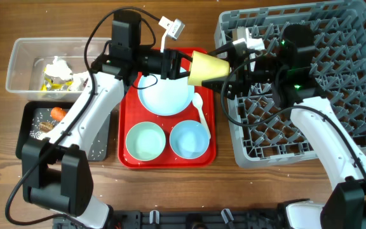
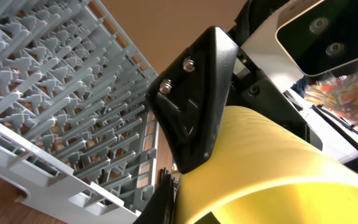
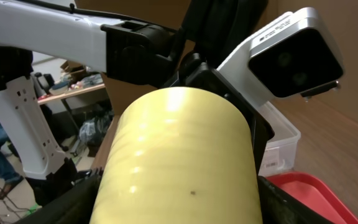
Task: Sort waste into correct bins and load items into the dishwasher rack
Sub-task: 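Hold the cup out toward the right gripper and grasp it with right, then release the cup from the left gripper and carry it right into the rack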
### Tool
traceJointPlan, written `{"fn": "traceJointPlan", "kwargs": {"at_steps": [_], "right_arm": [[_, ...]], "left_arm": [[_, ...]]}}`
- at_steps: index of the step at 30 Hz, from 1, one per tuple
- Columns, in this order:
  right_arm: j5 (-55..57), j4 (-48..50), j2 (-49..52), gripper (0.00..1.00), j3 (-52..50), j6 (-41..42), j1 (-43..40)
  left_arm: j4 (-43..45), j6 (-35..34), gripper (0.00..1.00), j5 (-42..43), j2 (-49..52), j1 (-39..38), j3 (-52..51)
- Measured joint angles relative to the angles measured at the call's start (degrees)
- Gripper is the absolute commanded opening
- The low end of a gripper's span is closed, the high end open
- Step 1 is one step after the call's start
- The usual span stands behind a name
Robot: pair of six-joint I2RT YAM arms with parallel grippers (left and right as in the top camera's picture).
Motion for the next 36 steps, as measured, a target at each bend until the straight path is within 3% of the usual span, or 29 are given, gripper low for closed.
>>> {"fn": "traceJointPlan", "kwargs": {"at_steps": [2,9,26,36], "right_arm": [[0.72,0.02,0.0,0.58,0.0,0.39,-0.02],[0.83,0.33,0.0,0.56,-0.11,0.66,0.28],[0.35,1.79,0.0,0.52,-0.37,1.57,-2.93],[-1.4,4.22,0.0,0.51,-0.52,10.03,-11.76]], "left_arm": [[0.0,0.5,0.08,-0.15,0.0,0.02,0.0],[0.13,0.46,0.19,-0.52,0.0,0.0,0.0],[-1.62,0.48,0.17,-2.84,0.0,3.96,0.0],[-2.89,0.5,0.15,-7.56,0.04,4.11,0.0]]}}
